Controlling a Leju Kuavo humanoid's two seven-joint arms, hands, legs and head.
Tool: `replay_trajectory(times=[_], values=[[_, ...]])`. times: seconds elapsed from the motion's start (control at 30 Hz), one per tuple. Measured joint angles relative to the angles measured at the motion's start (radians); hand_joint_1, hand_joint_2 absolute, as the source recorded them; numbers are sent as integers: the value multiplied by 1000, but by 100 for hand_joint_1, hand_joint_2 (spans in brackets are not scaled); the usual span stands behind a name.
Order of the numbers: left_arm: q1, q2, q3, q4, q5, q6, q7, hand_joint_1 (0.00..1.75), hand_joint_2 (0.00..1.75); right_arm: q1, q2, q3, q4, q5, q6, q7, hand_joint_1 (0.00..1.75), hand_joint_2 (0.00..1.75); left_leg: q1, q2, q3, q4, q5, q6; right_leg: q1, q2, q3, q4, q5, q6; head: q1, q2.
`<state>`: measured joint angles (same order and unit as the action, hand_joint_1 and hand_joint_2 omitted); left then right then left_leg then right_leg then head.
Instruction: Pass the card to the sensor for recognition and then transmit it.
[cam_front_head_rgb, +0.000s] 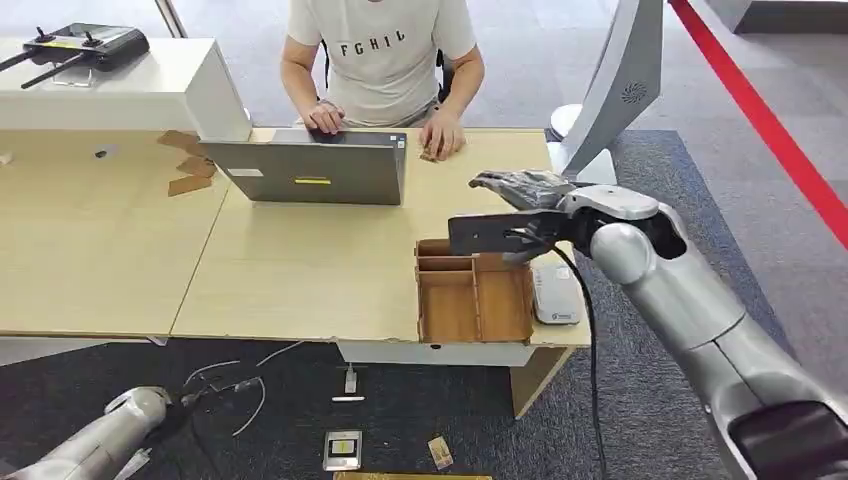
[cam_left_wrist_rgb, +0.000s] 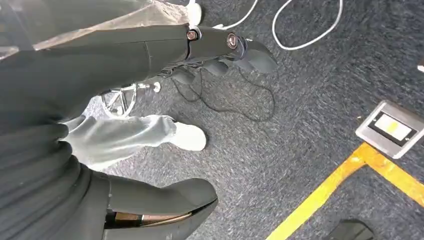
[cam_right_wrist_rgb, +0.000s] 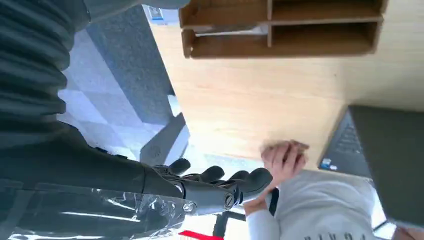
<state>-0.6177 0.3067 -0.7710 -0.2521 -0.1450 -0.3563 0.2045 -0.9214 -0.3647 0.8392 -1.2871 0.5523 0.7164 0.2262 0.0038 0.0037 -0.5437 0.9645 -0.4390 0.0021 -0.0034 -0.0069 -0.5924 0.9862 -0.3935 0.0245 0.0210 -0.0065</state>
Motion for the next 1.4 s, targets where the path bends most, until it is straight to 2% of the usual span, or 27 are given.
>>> replay_trajectory(times=[0.3, 0.47, 1.0, 1.4], values=[[7, 8, 39, 0, -16, 3, 0, 0, 175, -15, 31, 5, 5, 18, -14, -31, 0, 175, 0, 0, 0, 0, 0, 0, 0, 0, 0, 0, 0, 0, 0, 0], [8, 8, 60, -1, -39, 9, 0, 0, 175, -13, 32, 11, 21, 47, -20, -47, 0, 175, 0, 0, 0, 0, 0, 0, 0, 0, 0, 0, 0, 0, 0, 0], [21, 9, 116, -10, -111, 12, -12, 0, 175, -11, 55, 39, 150, 109, -48, -118, 0, 175, 0, 0, 0, 0, 0, 0, 0, 0, 0, 0, 0, 0, 0, 0], [25, 9, 141, -19, -153, 3, -17, 0, 175, -10, 57, 44, 215, 114, -45, -136, 0, 175, 0, 0, 0, 0, 0, 0, 0, 0, -1, -1, 0, 0, 0, 0]])
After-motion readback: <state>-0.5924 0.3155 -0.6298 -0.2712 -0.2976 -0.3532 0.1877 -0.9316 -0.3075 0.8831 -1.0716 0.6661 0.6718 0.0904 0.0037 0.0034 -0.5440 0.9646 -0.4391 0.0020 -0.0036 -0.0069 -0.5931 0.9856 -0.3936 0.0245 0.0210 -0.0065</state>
